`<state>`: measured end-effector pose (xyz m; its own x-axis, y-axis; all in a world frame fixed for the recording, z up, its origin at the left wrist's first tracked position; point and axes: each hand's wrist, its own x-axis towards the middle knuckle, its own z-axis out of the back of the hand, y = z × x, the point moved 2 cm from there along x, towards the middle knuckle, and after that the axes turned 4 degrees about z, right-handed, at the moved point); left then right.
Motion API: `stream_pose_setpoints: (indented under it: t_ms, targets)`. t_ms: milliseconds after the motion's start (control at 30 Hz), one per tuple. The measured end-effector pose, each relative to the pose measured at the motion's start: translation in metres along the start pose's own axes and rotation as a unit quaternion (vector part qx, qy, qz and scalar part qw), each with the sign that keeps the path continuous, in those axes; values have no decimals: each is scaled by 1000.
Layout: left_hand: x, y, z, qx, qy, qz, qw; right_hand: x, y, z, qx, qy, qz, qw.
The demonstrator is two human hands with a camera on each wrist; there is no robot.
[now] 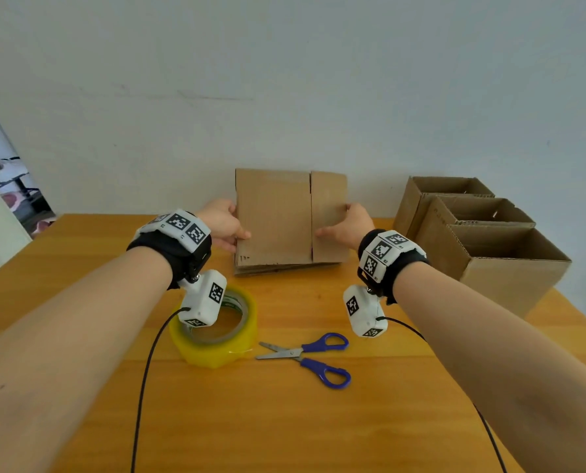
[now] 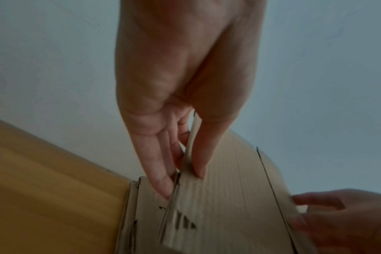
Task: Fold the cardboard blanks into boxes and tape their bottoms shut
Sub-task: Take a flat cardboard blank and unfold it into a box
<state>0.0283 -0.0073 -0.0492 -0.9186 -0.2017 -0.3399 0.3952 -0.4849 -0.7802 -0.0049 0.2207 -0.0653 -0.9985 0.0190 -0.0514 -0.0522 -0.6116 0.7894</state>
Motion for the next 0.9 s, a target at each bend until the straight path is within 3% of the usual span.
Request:
stream_pose_setpoints:
  t_ms: [333, 700, 900]
  targets:
    - [-76, 1, -23, 20, -58, -169, 984, -68, -17, 40, 32, -76, 75, 994]
    - [-100, 32, -76, 7, -95, -211, 973, -125, -57, 57, 27, -118, 80, 989]
    - [-98, 37, -96, 50, -128, -205, 969, -130, -69, 56, 36, -94, 61, 993]
